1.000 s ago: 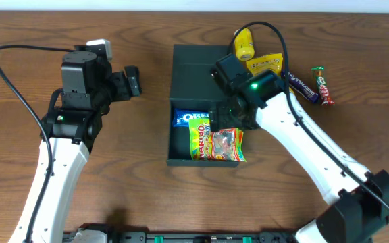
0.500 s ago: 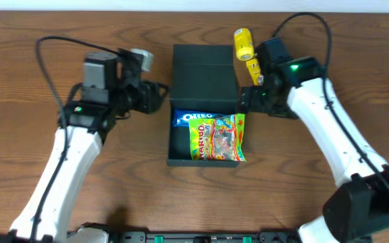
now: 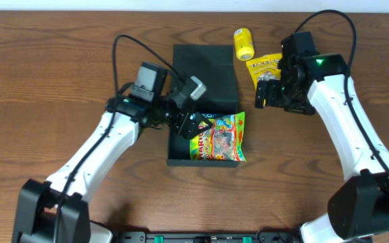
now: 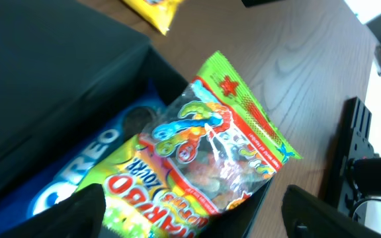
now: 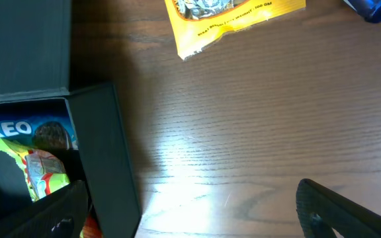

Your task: Pack container

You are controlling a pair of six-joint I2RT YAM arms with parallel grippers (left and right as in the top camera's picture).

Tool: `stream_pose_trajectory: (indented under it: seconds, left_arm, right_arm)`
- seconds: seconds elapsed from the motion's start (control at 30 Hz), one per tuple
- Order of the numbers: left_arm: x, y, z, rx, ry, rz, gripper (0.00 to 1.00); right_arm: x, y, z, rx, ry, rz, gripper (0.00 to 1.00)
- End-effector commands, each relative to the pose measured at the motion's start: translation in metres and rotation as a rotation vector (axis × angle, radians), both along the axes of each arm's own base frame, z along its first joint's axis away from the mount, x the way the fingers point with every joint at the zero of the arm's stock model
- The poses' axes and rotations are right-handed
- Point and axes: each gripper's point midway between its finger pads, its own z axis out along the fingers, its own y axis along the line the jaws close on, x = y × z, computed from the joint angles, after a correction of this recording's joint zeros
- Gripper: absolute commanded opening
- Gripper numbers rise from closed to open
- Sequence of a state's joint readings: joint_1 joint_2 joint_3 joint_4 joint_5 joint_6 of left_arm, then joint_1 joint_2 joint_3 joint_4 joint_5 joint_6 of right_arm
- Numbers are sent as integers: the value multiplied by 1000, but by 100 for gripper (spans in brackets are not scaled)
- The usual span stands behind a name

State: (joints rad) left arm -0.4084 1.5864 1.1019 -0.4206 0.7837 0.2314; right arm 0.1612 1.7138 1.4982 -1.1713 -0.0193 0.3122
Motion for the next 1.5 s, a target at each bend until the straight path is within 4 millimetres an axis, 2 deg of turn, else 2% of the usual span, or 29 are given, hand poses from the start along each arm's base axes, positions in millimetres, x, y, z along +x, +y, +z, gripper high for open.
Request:
stream_pose_trajectory:
  seconds: [0.0, 0.13, 0.43, 0.83, 1.13, 1.37, 1.4, 1.47]
  left_arm:
    - [4, -15, -5, -13, -30, -59, 91]
    - [11, -27, -19, -29, -41, -82, 98]
    - [24, -35, -33, -40, -64, -83, 95]
    - [31, -54, -47, -65, -95, -103, 95]
    - [28, -59, -45, -101, -90, -132, 95]
    - [19, -66, -54, -103, -58, -159, 100]
    - [19, -67, -54, -106, -58, -162, 93]
    - [18, -68, -53, -112, -59, -167, 86]
  right_arm:
    - [0, -2, 7, 3, -24, 35, 99]
    - [0, -2, 7, -2, -24, 59, 99]
    - [1, -2, 7, -5, -27, 76, 99]
    - [3, -2, 8, -8, -37, 98, 99]
    - [3, -2, 8, -10, -38, 109, 99]
    - [1, -2, 7, -12, -31, 113, 99]
    - [1, -2, 7, -12, -30, 116, 99]
    - [0, -2, 7, -13, -27, 116, 99]
